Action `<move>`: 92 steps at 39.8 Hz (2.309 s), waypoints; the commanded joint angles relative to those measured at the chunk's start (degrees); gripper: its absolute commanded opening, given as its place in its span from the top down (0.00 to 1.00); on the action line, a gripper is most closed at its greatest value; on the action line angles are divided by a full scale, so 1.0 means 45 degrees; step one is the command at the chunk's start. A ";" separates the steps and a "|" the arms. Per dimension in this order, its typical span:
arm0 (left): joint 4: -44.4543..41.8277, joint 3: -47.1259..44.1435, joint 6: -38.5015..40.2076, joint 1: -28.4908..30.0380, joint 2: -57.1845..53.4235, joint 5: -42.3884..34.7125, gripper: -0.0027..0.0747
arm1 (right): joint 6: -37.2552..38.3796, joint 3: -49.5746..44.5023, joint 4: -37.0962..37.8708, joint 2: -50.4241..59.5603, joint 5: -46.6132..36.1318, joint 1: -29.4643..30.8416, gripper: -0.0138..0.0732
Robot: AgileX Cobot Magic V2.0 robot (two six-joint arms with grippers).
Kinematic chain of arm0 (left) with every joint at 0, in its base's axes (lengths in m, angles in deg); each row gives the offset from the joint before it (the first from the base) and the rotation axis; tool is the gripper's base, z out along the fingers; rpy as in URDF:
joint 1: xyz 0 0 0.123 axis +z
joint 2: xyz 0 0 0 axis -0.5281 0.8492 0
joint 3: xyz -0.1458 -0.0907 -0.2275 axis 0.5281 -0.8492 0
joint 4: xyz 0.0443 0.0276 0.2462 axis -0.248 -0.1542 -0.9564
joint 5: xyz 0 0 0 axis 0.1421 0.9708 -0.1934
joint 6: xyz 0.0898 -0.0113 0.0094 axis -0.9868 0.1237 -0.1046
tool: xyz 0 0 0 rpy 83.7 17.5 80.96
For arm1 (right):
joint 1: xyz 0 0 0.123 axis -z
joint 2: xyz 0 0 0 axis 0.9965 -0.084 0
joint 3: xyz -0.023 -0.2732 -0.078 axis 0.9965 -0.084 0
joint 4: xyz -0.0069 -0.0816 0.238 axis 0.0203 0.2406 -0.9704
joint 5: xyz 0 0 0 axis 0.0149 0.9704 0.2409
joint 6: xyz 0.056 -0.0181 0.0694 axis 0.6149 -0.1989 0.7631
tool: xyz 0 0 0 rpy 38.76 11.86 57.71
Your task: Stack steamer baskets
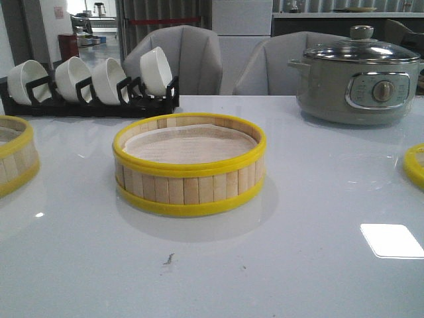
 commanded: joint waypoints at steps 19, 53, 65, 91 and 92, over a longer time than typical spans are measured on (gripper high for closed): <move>-0.0115 0.0475 0.0055 -0.0087 -0.0018 -0.0926 0.85 | -0.0143 0.3404 0.0174 -0.6529 -0.0832 0.0066 0.78; 0.0010 0.0475 0.0055 -0.0087 -0.0018 -0.0768 0.85 | -0.0507 0.3404 0.0270 -0.6529 -0.2478 0.0066 0.75; 0.0010 0.0475 0.0055 -0.0087 0.0009 -0.0771 0.85 | -0.0671 0.3404 0.0368 -0.6529 -0.2267 0.0066 0.41; 0.1351 0.0475 -0.0217 -0.0772 0.2972 -0.1114 0.47 | -0.0702 0.3404 0.0361 -0.6529 -0.3370 0.0066 0.41; 0.1419 0.0475 -0.0217 -0.0882 0.3178 -0.1163 0.47 | -0.0702 0.3404 0.0361 -0.6529 -0.3444 0.0066 0.41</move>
